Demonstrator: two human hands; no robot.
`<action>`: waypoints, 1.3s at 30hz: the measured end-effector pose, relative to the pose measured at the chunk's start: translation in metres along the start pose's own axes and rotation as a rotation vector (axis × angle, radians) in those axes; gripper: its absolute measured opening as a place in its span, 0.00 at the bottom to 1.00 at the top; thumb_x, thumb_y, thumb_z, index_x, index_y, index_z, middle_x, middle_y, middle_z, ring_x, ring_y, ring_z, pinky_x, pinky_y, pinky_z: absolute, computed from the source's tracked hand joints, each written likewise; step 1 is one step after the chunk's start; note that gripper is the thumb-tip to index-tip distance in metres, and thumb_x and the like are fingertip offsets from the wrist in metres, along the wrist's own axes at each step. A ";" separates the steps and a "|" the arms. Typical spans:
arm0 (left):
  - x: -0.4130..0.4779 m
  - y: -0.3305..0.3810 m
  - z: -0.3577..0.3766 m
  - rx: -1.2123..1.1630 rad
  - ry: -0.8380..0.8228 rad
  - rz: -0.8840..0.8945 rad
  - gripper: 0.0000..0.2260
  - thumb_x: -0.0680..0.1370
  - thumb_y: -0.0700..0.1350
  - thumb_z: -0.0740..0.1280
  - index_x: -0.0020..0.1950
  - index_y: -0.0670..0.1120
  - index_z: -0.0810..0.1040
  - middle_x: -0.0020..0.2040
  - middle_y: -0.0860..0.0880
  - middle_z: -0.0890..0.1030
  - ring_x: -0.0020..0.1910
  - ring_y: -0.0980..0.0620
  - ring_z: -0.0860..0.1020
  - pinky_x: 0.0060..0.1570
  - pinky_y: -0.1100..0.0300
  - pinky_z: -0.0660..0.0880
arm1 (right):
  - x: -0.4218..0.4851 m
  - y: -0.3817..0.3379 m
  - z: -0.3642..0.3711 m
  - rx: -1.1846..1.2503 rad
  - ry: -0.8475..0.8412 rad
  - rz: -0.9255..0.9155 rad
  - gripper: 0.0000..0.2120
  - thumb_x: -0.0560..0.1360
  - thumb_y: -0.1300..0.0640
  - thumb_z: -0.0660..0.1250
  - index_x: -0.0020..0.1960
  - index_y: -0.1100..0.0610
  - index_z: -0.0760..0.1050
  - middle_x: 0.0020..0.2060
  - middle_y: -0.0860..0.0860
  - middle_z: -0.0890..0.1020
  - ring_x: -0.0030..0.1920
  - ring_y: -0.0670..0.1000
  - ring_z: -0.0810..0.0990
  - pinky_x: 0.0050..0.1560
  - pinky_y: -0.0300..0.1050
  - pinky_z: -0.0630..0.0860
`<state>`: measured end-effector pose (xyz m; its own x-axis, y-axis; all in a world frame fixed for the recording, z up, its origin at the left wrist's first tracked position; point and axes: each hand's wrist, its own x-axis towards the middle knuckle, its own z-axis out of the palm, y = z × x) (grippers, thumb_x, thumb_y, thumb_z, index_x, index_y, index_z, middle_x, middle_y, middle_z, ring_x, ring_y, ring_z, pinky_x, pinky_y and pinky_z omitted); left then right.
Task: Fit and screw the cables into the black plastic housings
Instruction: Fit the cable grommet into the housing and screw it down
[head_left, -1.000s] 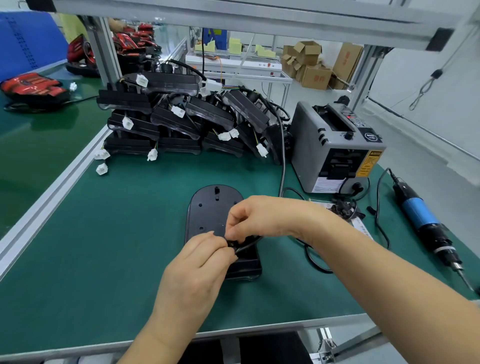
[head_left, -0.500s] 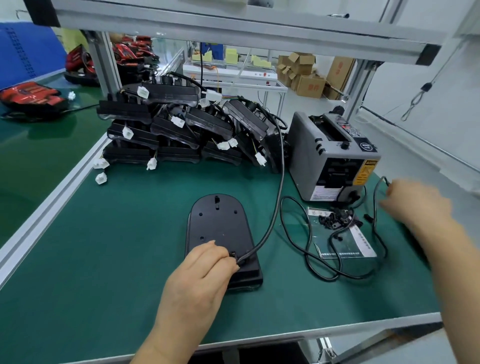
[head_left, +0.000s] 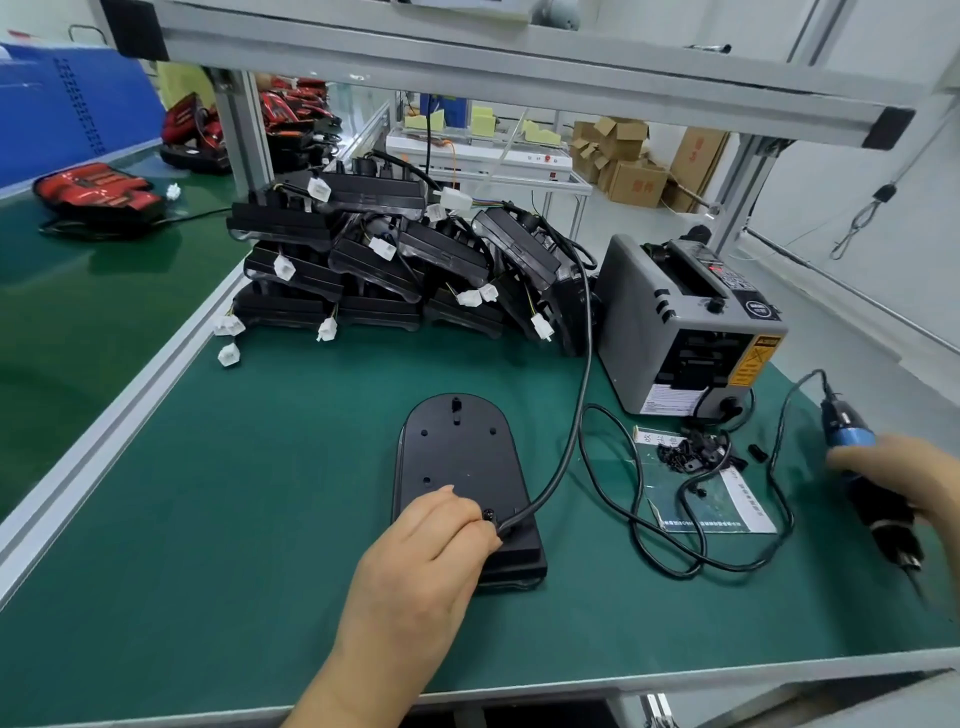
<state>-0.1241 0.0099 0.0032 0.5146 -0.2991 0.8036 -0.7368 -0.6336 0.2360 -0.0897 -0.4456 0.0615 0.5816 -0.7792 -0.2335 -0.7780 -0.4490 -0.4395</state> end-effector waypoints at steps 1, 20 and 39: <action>0.000 0.000 0.000 0.002 -0.003 0.002 0.04 0.74 0.38 0.69 0.40 0.41 0.81 0.40 0.50 0.78 0.41 0.52 0.74 0.61 0.58 0.73 | -0.001 0.004 -0.004 0.182 -0.030 0.017 0.17 0.71 0.56 0.70 0.51 0.69 0.74 0.38 0.63 0.78 0.36 0.60 0.78 0.41 0.56 0.78; 0.000 -0.003 0.004 -0.006 0.057 0.016 0.05 0.75 0.39 0.68 0.39 0.41 0.81 0.39 0.49 0.78 0.42 0.53 0.74 0.59 0.59 0.74 | -0.228 -0.169 0.050 1.824 -0.569 -0.476 0.17 0.69 0.52 0.73 0.52 0.58 0.72 0.33 0.51 0.79 0.31 0.47 0.77 0.33 0.39 0.78; 0.000 -0.006 0.005 -0.013 0.051 0.022 0.06 0.74 0.42 0.68 0.38 0.45 0.81 0.42 0.53 0.75 0.46 0.56 0.75 0.58 0.61 0.74 | -0.238 -0.186 0.073 1.680 -0.788 -0.527 0.29 0.68 0.28 0.60 0.33 0.53 0.79 0.33 0.54 0.79 0.30 0.52 0.77 0.32 0.43 0.78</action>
<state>-0.1176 0.0099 -0.0011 0.4756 -0.2755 0.8354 -0.7535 -0.6176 0.2253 -0.0661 -0.1442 0.1353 0.9793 -0.1674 0.1134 0.1964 0.6536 -0.7309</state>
